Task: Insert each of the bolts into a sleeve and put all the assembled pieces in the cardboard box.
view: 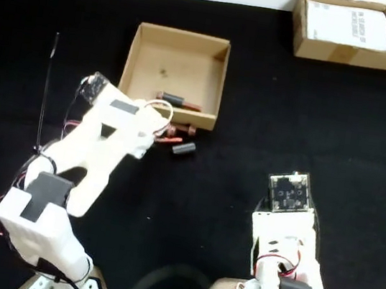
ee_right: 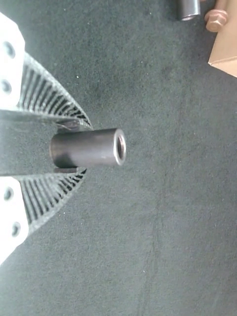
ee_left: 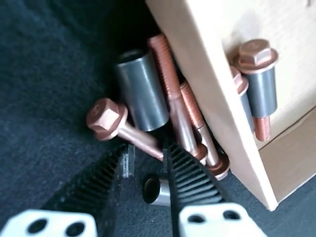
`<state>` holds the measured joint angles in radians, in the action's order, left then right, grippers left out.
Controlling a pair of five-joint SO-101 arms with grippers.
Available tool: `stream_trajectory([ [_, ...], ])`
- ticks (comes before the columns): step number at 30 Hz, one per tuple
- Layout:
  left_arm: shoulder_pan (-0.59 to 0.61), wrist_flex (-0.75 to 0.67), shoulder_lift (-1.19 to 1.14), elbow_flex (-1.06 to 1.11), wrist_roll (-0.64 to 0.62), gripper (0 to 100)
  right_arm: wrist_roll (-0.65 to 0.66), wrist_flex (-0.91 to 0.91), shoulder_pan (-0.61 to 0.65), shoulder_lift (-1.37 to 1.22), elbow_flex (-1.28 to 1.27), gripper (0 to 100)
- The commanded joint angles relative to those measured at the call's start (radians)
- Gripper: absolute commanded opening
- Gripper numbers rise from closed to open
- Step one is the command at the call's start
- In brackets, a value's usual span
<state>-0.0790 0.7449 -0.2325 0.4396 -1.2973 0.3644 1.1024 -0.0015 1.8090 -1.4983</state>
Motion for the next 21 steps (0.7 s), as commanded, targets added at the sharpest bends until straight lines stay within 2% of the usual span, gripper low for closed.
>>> stream_trajectory([
  [1,0.073,0.13,-0.104,-0.127,0.031,1,0.011,0.036,0.021,-0.005,0.073,0.8],
  [8,0.085,0.454,-0.314,-0.446,0.049,1,0.011,0.077,0.039,-0.005,0.111,0.8],
  [17,0.082,0.568,-0.357,-0.581,0.049,1,0.012,0.077,0.041,-0.005,0.11,1.2],
  [21,0.079,0.674,-0.357,-0.691,0.048,1,0.012,0.077,0.042,-0.005,0.11,1.2],
])
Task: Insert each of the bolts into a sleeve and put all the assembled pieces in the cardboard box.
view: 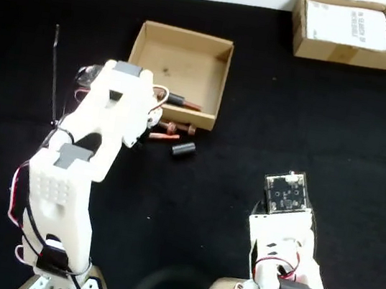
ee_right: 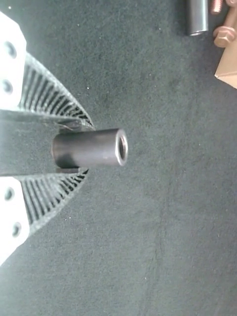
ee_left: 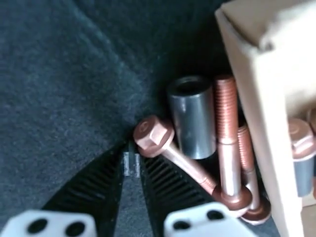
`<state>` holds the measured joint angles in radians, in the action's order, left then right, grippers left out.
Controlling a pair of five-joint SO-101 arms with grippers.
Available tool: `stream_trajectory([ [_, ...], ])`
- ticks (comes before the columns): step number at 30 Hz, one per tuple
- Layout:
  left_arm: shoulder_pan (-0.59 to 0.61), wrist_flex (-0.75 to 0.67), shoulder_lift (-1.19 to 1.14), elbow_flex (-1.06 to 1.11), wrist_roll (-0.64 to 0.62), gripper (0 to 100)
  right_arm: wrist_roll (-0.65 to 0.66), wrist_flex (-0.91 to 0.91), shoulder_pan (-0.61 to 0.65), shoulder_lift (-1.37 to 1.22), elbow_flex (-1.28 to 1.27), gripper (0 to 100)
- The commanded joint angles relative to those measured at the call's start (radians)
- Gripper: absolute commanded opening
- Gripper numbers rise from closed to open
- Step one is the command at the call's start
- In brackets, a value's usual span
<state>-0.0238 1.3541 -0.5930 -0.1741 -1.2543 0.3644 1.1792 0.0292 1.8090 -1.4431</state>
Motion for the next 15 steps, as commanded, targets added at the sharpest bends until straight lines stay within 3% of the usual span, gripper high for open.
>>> stream_trajectory([
  [1,0.024,0.095,0.004,-0.11,0.005,1,0.018,0.001,0.012,-0.005,0.054,1.2],
  [6,0.022,0.209,0.004,-0.249,0.005,2,0.051,0.001,0.012,-0.005,0.054,1.2],
  [15,-0.012,0.347,-0.008,-0.338,0.008,19,0.051,0.001,0.012,-0.005,0.053,1.2],
])
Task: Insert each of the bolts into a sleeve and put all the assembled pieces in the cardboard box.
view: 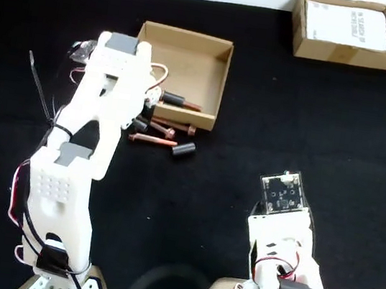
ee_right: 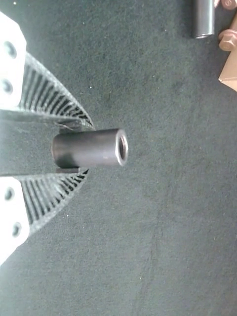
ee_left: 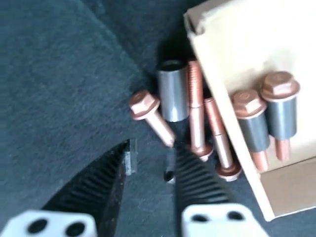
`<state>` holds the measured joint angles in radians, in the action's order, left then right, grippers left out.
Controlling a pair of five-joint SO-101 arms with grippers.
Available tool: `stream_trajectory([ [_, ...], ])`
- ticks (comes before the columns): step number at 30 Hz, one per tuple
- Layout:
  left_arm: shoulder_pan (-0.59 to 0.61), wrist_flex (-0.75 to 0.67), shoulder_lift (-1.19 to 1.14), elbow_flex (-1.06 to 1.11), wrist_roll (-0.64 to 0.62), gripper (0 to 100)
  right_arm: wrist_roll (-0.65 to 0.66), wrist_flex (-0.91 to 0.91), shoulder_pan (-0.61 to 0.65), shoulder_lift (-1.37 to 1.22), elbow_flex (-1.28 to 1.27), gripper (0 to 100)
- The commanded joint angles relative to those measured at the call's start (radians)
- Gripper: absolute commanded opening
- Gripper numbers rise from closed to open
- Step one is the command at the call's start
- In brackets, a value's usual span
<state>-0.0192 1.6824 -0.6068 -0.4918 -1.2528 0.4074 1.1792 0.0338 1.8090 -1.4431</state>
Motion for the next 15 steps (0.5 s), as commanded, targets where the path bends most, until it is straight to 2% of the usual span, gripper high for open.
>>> stream_trajectory([
  [1,-0.018,0.012,0.005,0.004,0.008,19,0.008,0.001,0.007,-0.005,0.053,1.2],
  [9,-0.021,-0.218,0.005,0.231,0.008,19,0.005,0.001,0.007,-0.005,0.053,1.2],
  [15,-0.019,-0.302,0.007,0.288,0.006,19,0.005,0.001,0.007,-0.005,0.053,1.2],
])
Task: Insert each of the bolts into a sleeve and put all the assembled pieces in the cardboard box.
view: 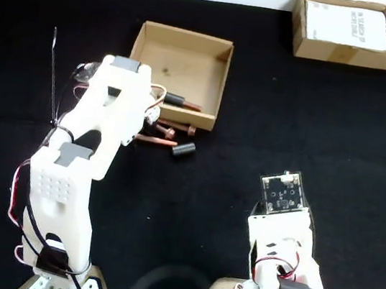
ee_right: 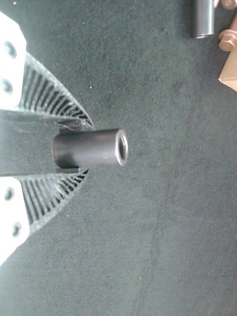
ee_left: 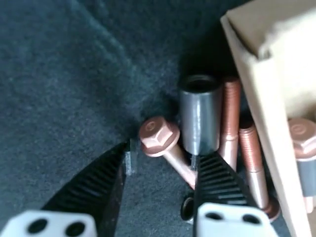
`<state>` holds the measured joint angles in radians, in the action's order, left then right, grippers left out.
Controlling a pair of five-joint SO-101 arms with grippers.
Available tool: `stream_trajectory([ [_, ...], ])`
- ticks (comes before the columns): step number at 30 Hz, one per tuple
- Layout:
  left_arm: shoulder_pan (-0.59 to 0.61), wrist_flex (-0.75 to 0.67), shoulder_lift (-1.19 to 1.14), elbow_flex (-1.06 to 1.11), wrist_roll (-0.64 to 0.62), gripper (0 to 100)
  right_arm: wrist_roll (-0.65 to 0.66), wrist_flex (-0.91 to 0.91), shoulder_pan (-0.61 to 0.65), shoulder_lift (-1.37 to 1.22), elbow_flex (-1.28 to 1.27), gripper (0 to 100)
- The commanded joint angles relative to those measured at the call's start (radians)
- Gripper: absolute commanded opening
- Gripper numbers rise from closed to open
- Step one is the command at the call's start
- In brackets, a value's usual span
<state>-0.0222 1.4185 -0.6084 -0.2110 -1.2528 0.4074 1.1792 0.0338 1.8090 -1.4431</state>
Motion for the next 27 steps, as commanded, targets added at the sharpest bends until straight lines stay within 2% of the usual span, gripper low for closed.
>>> stream_trajectory([
  [1,-0.018,-0.049,0.008,0.012,0.006,19,0.005,0.001,0.005,-0.005,0.054,1.2],
  [3,-0.018,-0.057,0.007,0.013,0.003,14,0.003,-0.001,0.005,-0.005,0.058,1.2],
  [5,-0.018,-0.057,0.007,0.018,0.005,2,0.003,-0.001,0.005,-0.005,0.061,1.0],
  [6,-0.018,-0.055,0.008,0.019,0.005,0,0.002,-0.007,0.005,-0.005,0.062,0.9],
  [7,-0.021,-0.051,0.008,0.019,0.005,3,0.002,-0.021,0.002,-0.005,0.062,0.9],
  [10,-0.036,-0.048,0.019,0.013,0.015,1,-0.012,-0.061,0.001,-0.005,0.062,0.9],
  [16,-0.038,0.051,0.073,-0.059,0.12,1,-0.204,-0.088,0.007,-0.005,0.062,0.9],
  [20,-0.038,0.166,0.18,-0.14,0.232,1,-0.25,-0.087,0.013,-0.005,0.062,0.9],
  [27,-0.042,0.302,0.481,-0.209,0.488,1,-0.342,-0.166,0.189,-0.005,0.045,0.9],
])
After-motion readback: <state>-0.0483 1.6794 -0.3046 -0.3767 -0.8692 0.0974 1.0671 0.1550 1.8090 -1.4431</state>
